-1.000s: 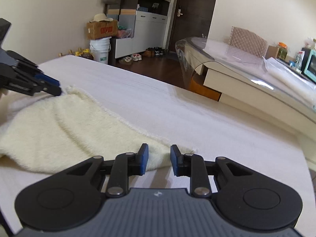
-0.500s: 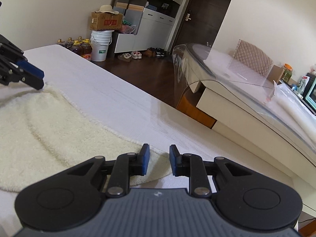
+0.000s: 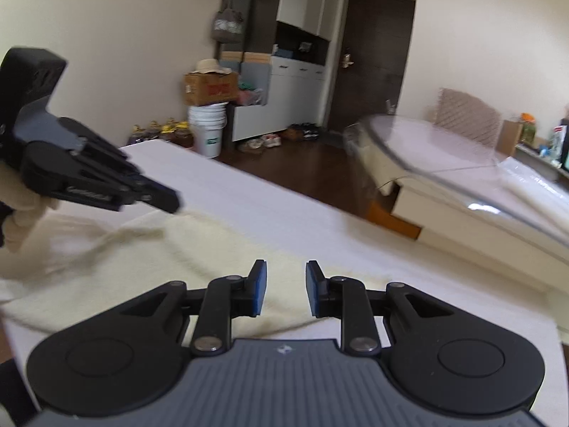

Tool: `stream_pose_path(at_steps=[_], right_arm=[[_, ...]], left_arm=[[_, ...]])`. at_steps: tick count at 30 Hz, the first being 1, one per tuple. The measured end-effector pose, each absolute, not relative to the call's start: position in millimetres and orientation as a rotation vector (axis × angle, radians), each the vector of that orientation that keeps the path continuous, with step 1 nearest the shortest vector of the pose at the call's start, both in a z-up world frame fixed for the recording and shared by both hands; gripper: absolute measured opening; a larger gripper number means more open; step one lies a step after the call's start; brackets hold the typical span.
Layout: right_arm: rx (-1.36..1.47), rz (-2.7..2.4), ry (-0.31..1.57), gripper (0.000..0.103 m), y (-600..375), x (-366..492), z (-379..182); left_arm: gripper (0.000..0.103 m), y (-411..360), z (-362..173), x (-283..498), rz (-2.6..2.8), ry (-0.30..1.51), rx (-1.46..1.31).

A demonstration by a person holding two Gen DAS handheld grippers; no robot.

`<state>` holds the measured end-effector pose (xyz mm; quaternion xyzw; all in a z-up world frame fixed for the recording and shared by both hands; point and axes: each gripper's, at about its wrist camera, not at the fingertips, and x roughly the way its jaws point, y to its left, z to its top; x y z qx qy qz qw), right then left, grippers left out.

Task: Fold towel

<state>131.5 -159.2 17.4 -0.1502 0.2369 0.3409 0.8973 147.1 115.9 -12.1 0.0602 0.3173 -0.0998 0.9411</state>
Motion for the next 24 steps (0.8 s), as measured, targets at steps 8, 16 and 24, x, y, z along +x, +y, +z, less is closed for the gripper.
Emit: stream_pose_path(at_steps=[8,16,24], right_arm=[[-0.313,0.732,0.496,0.032,-162,112,19],[-0.296,0.734,0.501,0.034,-159,111,18],[-0.279,0.733,0.506,0.034,-160,111,14]], left_arm=[[0.018,113,-11,138,-0.186,0.654,0.140],[0.023,96,-19,162,-0.168,0.676,0.168],[0.001,93,-14,160,-0.202,0.653,0.148]])
